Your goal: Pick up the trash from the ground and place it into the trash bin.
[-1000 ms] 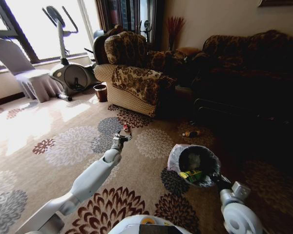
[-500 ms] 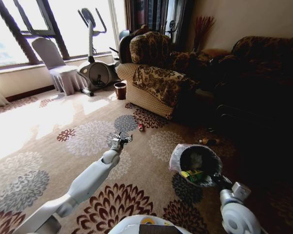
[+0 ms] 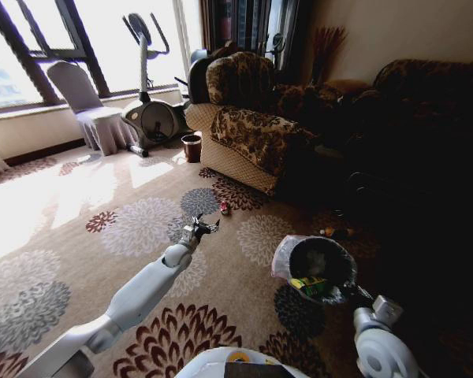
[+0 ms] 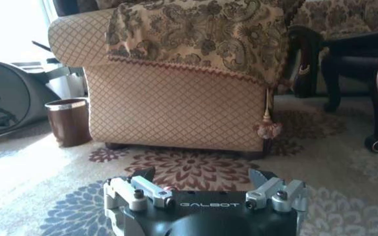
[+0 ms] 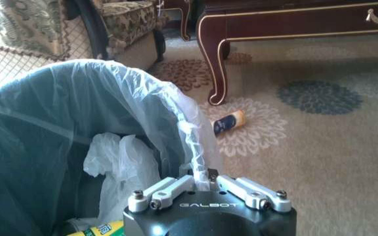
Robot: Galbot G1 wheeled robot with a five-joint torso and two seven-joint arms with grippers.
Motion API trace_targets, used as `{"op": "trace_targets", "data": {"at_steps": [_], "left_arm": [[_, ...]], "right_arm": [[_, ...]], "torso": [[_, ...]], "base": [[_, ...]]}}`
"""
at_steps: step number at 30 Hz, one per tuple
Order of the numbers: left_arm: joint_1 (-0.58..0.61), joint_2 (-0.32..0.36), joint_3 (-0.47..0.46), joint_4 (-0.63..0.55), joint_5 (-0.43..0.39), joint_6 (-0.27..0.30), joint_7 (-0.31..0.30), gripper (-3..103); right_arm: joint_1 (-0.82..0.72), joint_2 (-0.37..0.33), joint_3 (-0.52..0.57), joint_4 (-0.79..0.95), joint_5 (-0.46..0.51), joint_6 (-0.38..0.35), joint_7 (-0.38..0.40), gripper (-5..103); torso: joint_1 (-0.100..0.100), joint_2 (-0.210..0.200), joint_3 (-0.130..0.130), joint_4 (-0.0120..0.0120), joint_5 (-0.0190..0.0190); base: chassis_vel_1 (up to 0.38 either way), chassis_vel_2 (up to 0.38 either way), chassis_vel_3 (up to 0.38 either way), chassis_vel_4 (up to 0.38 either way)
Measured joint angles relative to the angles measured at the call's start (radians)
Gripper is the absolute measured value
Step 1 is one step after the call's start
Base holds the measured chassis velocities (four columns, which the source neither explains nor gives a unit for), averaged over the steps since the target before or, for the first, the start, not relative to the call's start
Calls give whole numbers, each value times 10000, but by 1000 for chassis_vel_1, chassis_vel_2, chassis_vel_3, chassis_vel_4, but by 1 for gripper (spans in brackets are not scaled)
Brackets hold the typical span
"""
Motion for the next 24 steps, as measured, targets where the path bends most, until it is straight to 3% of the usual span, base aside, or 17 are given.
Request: {"op": "trace_targets", "data": {"at_steps": [9, 14, 16, 18, 24], "left_arm": [[-49, -192, 9, 122, -7, -31, -445, 97], [-95, -321, 52, 153, -39, 64, -816, 96], [-95, -358, 69, 132, -140, 235, -963, 95], [-78, -446, 121, -19, -666, 755, -1302, 95], [-107, -563, 249, -100, -1444, 1524, -1436, 94]], "right_arm": [[64, 22, -76, -214, -550, 297, -204, 0], [42, 56, -82, -258, -733, 360, -306, 0], [38, 65, -88, -265, -815, 371, -341, 0], [42, 82, -105, -284, -1075, 423, -472, 0], [50, 109, -166, -289, -1382, 403, -578, 0]], "torso": [[1, -1, 2, -5, 4], [2, -1, 3, -3, 0], [2, -1, 2, 0, -4], [1, 0, -1, 5, -4], [1, 0, -1, 0, -1]], "base": [[-303, -38, 286, 34], [-128, -14, 89, 14], [62, 22, 1, -10], [68, 21, -56, -1], [32, 7, -25, 2]]}}
